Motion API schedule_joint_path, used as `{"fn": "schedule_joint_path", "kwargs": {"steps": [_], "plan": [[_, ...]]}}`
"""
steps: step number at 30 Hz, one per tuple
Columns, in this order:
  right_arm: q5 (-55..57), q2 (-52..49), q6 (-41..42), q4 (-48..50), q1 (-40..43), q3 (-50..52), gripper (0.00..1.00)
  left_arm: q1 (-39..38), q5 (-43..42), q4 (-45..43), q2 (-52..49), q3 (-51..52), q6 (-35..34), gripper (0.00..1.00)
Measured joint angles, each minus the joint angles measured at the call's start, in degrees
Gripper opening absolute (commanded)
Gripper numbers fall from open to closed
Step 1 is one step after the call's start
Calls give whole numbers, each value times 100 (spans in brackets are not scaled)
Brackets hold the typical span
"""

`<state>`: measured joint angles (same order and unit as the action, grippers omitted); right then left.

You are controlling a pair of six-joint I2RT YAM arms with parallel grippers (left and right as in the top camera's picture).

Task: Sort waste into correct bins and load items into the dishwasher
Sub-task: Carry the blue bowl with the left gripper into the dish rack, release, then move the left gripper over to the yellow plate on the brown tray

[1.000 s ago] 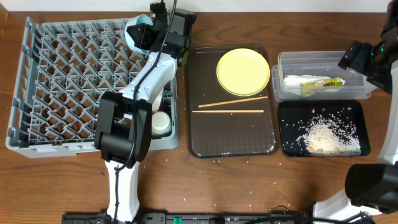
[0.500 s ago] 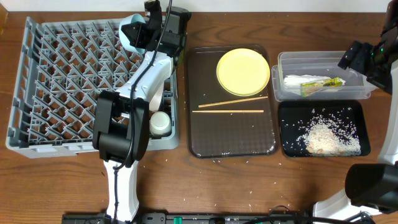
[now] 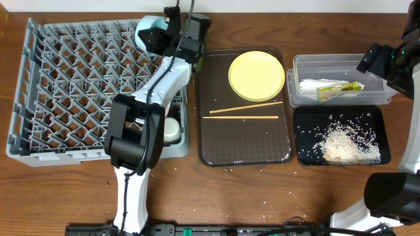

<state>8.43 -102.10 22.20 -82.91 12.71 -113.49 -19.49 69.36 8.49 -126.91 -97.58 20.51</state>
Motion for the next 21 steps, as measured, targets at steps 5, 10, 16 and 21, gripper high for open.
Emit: {"fn": "schedule_joint_path", "kwargs": {"steps": [5, 10, 16, 21], "plan": [[0, 0, 0, 2, 0, 0, 99, -103, 4, 114, -50, 0, 83, 35], [-2, 0, 0, 0, 0, 0, 99, -166, 271, 179, -50, 0, 72, 36], [0, 0, 0, 0, 0, 0, 99, -282, 710, 330, -50, 0, 50, 40], [-2, 0, 0, -2, 0, 0, 99, -455, 527, 1062, -50, 0, -240, 45]]}}
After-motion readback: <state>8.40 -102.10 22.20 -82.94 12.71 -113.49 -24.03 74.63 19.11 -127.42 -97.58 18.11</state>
